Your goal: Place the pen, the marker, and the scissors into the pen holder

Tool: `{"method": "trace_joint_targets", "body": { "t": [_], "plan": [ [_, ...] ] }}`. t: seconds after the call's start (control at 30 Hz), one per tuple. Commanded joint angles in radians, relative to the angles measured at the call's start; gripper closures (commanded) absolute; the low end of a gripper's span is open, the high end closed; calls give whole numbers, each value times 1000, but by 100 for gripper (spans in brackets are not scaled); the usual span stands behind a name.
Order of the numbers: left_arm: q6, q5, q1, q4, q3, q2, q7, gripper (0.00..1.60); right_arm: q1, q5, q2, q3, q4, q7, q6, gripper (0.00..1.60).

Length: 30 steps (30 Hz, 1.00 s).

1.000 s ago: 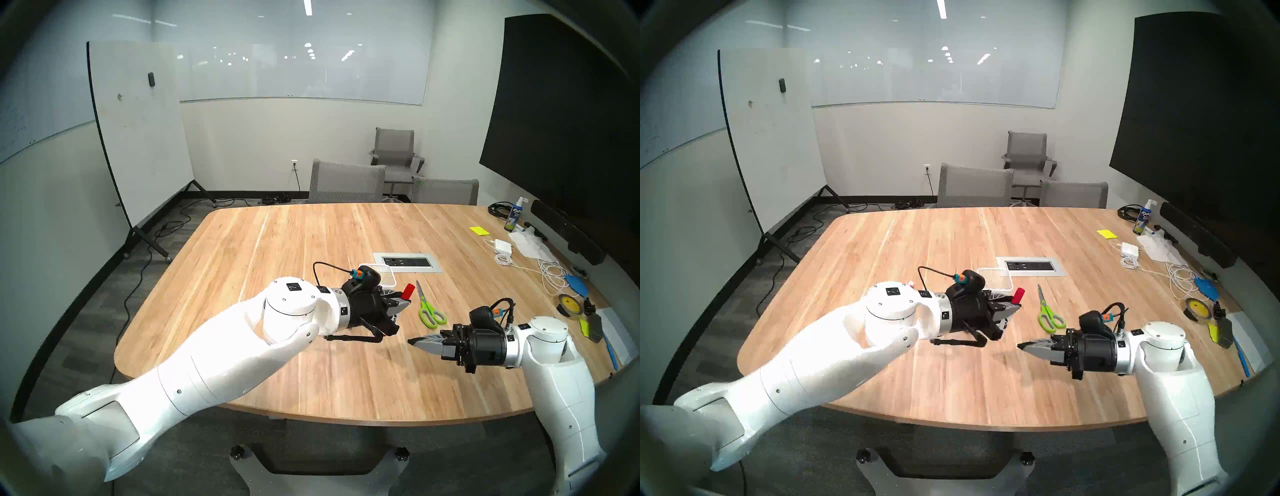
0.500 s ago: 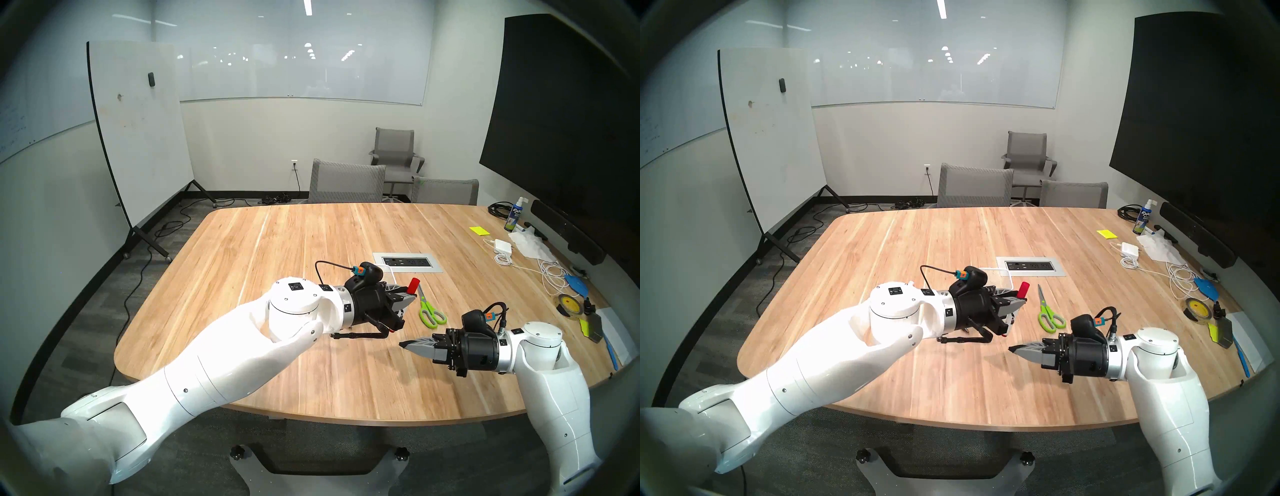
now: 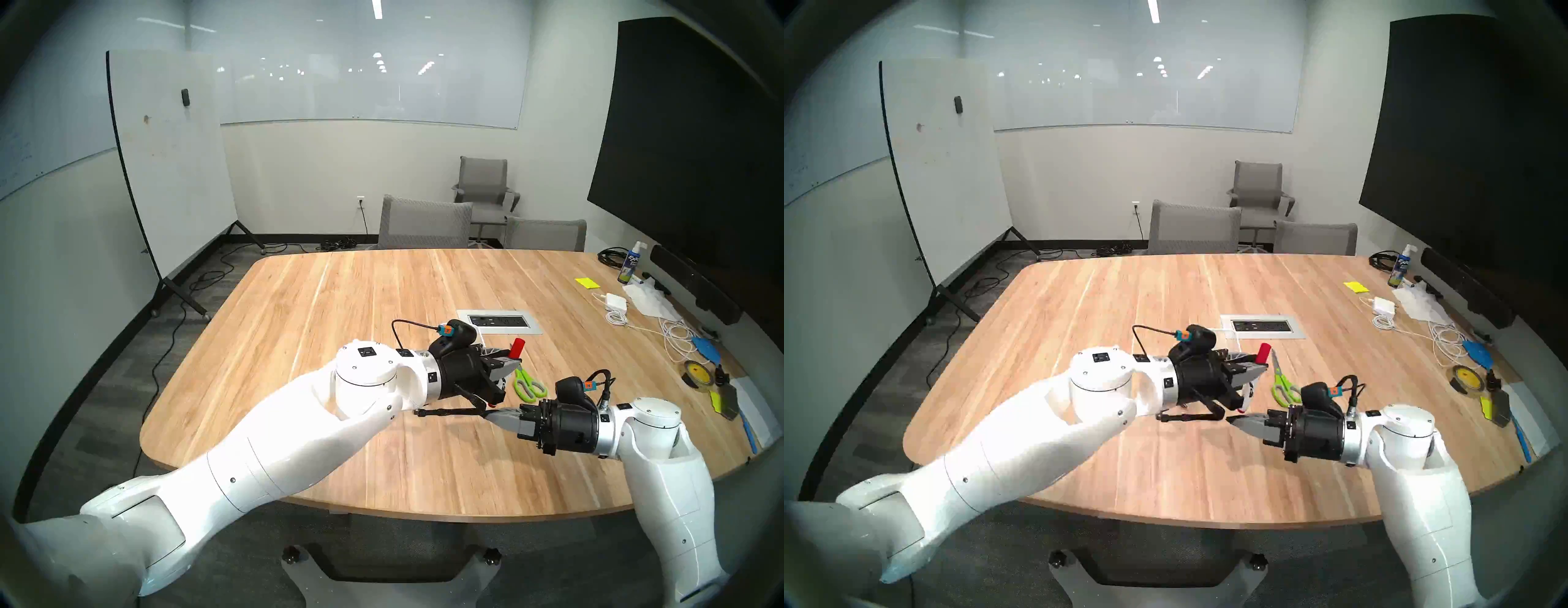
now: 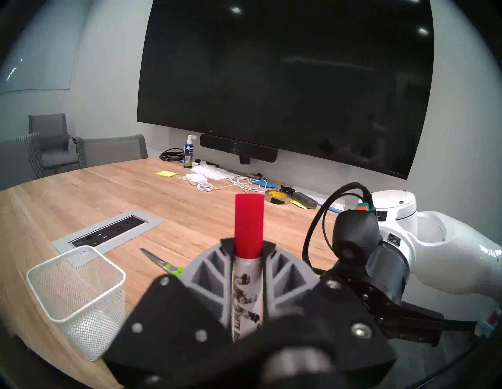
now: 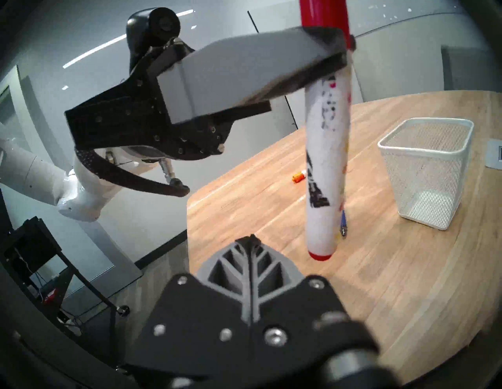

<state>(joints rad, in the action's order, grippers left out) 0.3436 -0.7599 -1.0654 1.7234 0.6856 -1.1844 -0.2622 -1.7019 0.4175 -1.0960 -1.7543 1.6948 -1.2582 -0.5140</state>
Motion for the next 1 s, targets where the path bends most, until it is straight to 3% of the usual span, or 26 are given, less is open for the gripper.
{"method": "trace_joint_targets", "body": {
  "t": [0.0,0.63,0.97],
  "plan": [
    [-1,-8,6,36,8,-19,8,160,4,-4,-46,-5,36,66,-14,160],
    [6,-17,1,54,1,-5,29,160,17,-6,-63,-7,24,110,-16,160],
    [10,0,-6,46,15,33,84,160,-4,11,-21,-19,35,51,-52,160]
  ]
}}
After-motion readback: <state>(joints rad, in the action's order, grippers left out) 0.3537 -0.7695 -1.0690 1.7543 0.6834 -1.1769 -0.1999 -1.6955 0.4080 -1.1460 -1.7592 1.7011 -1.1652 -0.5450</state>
